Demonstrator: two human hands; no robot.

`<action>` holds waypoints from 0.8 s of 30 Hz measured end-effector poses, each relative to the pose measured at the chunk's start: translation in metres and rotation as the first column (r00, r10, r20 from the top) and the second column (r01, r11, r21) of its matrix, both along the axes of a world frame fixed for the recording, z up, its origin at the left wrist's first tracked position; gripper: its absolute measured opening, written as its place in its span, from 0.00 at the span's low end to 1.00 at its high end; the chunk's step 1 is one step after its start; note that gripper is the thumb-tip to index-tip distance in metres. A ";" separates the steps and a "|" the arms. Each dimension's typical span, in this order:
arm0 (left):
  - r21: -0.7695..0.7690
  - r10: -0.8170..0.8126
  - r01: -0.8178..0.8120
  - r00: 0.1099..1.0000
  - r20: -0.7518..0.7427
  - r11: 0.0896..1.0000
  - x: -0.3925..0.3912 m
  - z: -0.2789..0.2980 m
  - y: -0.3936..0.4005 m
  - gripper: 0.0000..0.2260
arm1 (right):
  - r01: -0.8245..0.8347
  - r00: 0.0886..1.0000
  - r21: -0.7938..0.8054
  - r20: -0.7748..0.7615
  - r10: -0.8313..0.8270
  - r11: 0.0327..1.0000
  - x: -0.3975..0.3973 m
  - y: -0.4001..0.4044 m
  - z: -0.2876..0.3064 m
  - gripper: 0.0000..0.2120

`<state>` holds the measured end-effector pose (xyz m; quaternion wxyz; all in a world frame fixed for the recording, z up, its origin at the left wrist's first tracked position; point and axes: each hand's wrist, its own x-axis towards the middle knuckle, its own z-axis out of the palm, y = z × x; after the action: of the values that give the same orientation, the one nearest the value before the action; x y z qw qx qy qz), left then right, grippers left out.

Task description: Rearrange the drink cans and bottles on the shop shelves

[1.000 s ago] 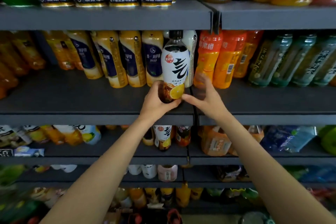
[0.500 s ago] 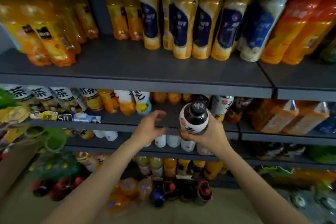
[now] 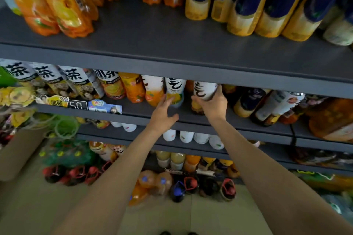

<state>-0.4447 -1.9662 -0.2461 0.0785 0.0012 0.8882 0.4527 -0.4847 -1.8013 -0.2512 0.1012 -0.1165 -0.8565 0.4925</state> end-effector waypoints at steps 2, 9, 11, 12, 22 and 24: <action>0.025 0.012 -0.012 1.000 0.019 1.000 -0.005 -0.002 -0.001 0.28 | -0.015 1.000 0.004 0.016 0.015 1.000 -0.012 -0.006 -0.003 0.34; 0.040 0.044 -0.045 0.999 0.026 0.998 -0.003 -0.009 0.005 0.27 | 0.061 0.994 -0.094 0.098 -0.052 0.994 0.027 0.017 -0.024 0.22; 0.058 0.087 -0.089 0.995 0.039 0.994 0.003 -0.014 0.012 0.26 | 0.313 0.949 -0.109 0.063 -0.308 0.943 0.053 0.041 -0.023 0.17; 0.061 0.103 -0.106 0.994 0.048 0.992 0.005 -0.017 0.016 0.26 | 0.418 0.909 -0.098 0.051 -0.414 0.903 0.061 0.053 -0.022 0.17; 0.065 0.095 -0.099 0.993 0.067 0.993 0.022 -0.023 0.047 0.25 | 0.536 0.835 -0.055 0.181 -0.520 0.842 0.004 0.061 0.009 0.36; 0.068 0.119 -0.122 0.992 0.049 0.990 0.024 -0.022 0.048 0.25 | 0.562 0.816 -0.067 0.207 -0.540 0.824 -0.003 0.056 0.010 0.32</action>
<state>-0.4210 -1.9184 -0.2678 0.0707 -0.0600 0.8682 0.4875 -0.4877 -1.7453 -0.2407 0.1549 -0.4095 -0.7589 0.4821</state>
